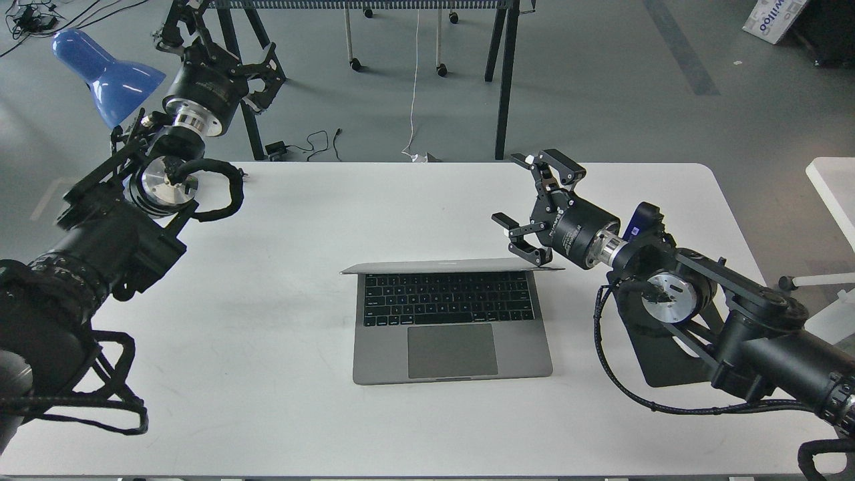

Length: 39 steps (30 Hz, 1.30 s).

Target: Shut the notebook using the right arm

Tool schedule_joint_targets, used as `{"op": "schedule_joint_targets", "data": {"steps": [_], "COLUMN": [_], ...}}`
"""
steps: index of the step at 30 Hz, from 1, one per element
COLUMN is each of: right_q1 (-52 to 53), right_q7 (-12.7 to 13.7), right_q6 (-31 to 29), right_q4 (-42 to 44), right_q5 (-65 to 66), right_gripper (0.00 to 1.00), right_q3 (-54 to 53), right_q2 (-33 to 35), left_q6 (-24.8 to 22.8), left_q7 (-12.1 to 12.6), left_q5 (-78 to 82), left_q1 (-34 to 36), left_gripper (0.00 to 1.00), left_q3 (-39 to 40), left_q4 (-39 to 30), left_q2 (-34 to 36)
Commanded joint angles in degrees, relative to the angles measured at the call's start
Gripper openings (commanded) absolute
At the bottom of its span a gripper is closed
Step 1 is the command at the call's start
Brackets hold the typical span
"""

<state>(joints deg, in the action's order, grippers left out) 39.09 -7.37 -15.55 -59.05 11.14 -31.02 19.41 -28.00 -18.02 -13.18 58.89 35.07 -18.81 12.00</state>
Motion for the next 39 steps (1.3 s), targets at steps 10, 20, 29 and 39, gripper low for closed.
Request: {"op": "schedule_joint_targets", "data": {"steps": [10,20,29,39], "right_q1": [-6.39,-7.45,-7.45,-6.14], "right_q7": [-0.27,-0.19,-0.27,-0.45], "right_q6": [-0.01,1.57,2.01,1.4], "right_q4": [-0.01,5.96,5.27,0.95], "right_q5": [3.79,6.0,5.91,5.56], "right_gripper": [1.0,1.0,1.0,1.0], "right_q3": [3.42,7.28,7.55,-7.46], "right_q2": [-0.16,-3.58,-4.64,-1.3], "left_q6": [0.0,0.0,0.0,0.0], "left_q7": [0.0,0.0,0.0,0.0], "left_q5": [-0.01,-0.01,-0.01,-0.01], "left_q1": [0.0,0.0,0.0,0.0], "left_gripper": [1.0,1.0,1.0,1.0], "left_q3": [0.0,0.09,0.09,0.09], "left_q4": [0.0,0.0,0.0,0.0], "left_q2": [-0.05,0.04,0.04,0.04]}}
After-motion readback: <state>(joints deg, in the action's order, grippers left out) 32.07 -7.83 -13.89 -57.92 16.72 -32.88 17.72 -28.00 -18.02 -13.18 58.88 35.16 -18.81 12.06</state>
